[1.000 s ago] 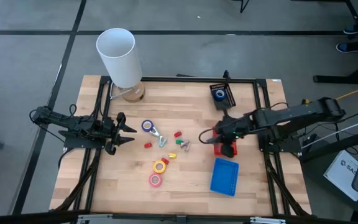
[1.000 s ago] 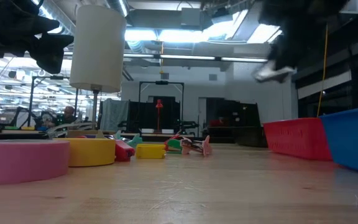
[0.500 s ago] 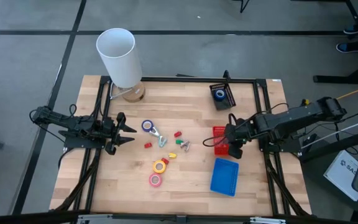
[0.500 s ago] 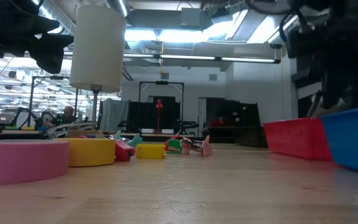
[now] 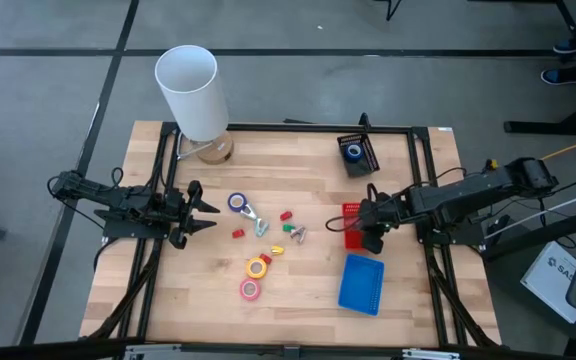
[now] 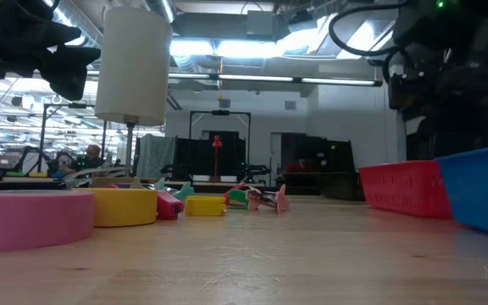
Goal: Pick and place Stapler, Stapler remover, tape
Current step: Put the gray staple remover into the red basket, then put the pink staple remover into the red basket
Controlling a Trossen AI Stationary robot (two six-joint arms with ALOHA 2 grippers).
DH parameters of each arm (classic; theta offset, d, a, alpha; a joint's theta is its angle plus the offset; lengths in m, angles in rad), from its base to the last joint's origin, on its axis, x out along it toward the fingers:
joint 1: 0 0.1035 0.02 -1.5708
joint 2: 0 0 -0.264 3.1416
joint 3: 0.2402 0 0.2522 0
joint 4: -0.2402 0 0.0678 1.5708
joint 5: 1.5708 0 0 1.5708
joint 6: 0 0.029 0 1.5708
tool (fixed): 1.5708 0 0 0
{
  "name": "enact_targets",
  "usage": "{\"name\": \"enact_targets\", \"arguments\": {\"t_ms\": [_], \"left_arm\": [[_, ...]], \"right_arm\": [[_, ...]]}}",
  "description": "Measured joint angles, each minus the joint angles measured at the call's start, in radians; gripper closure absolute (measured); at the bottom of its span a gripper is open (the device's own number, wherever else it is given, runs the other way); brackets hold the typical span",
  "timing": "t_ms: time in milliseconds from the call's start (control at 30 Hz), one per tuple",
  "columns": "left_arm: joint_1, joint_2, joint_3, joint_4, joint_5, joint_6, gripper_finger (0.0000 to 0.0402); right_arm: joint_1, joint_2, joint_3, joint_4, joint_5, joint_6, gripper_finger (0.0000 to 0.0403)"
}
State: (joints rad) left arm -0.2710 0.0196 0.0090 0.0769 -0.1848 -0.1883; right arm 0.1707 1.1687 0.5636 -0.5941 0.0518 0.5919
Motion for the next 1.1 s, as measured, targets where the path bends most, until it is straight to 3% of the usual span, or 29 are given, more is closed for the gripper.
{"name": "enact_targets", "arguments": {"t_ms": [333, 600, 867, 1100], "left_arm": [[0.000, 0.000, 0.000, 0.000, 0.000, 0.000, 0.0233], [0.000, 0.000, 0.000, 0.000, 0.000, 0.000, 0.0233], [0.000, 0.000, 0.000, 0.000, 0.000, 0.000, 0.0233], [0.000, 0.000, 0.000, 0.000, 0.000, 0.000, 0.0233]], "right_arm": [[-0.037, 0.000, 0.000, 0.003, 0.000, -0.035, 0.0258], [-0.040, 0.001, 0.030, -0.021, 0.000, -0.228, 0.0177], [-0.039, 0.001, 0.183, -0.161, 0.000, -0.335, 0.0169], [-0.038, 0.029, 0.271, -0.125, 0.007, -0.369, 0.0179]]}}
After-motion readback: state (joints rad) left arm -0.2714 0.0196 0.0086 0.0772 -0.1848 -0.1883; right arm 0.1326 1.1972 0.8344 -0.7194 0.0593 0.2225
